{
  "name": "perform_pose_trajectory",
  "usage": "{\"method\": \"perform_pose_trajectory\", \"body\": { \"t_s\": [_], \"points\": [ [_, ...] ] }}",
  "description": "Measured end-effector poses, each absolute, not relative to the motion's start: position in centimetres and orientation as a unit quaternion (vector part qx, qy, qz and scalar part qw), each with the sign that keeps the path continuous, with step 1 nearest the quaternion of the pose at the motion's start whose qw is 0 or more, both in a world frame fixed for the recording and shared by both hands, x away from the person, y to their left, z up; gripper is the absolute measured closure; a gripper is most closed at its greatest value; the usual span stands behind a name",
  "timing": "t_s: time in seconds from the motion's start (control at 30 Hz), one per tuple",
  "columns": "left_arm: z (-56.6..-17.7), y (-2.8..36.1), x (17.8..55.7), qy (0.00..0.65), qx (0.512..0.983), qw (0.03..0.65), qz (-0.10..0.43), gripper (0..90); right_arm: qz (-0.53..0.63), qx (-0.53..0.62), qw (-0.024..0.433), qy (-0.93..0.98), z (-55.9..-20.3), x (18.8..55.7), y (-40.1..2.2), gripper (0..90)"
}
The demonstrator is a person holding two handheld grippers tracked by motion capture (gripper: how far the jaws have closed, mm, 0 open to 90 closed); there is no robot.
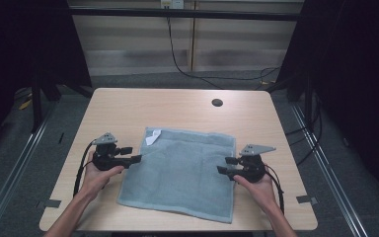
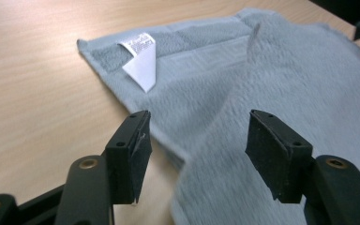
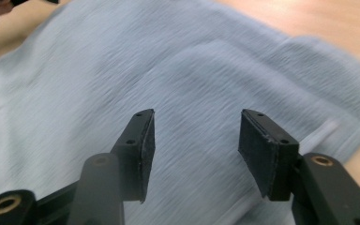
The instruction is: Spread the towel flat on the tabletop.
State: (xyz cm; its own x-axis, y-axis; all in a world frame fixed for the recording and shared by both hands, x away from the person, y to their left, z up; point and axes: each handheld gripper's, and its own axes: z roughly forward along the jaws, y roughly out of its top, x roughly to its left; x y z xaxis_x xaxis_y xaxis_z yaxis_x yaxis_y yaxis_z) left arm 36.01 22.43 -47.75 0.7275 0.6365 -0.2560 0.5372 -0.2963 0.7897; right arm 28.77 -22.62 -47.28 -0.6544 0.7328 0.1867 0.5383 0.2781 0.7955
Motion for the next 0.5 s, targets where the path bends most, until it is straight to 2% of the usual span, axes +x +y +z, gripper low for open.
{"method": "perform_pose_trajectory", "body": {
  "t_s": [0.1,0.13,0.2,0.23,0.3,0.37,0.4,0.5],
  "points": [
    [-48.6,21.6,36.5,0.365,0.807,0.462,0.036,40.0,0.437,0.408,0.104,0.795,-47.9,30.2,-22.4,42.2],
    [-48.9,21.4,36.5,0.361,0.817,0.449,0.028,43.5,0.426,0.41,0.104,0.8,-48.4,30.5,-22.1,41.9],
    [-49.3,21.1,36.1,0.346,0.828,0.441,0.024,61.1,0.407,0.407,0.101,0.812,-49.3,30.6,-21.4,43.2],
    [-49.1,21.1,35.9,0.339,0.827,0.447,0.02,69.1,0.401,0.402,0.104,0.817,-49.6,30.4,-21.1,47.9],
    [-48.4,21.3,35.4,0.332,0.825,0.456,0.026,79.9,0.395,0.396,0.129,0.819,-49.2,30.0,-20.8,64.6],
    [-47.5,21.7,34.9,0.323,0.82,0.472,0.022,83.5,0.412,0.394,0.138,0.81,-48.5,29.7,-21.1,79.2],
    [-47.1,21.9,34.6,0.318,0.82,0.475,0.022,84.4,0.423,0.392,0.138,0.805,-48.1,29.5,-21.3,84.0],
    [-46.4,22.4,33.7,0.311,0.812,0.493,0.018,85.3,0.44,0.389,0.138,0.798,-47.2,28.9,-21.8,87.0]
  ]
}}
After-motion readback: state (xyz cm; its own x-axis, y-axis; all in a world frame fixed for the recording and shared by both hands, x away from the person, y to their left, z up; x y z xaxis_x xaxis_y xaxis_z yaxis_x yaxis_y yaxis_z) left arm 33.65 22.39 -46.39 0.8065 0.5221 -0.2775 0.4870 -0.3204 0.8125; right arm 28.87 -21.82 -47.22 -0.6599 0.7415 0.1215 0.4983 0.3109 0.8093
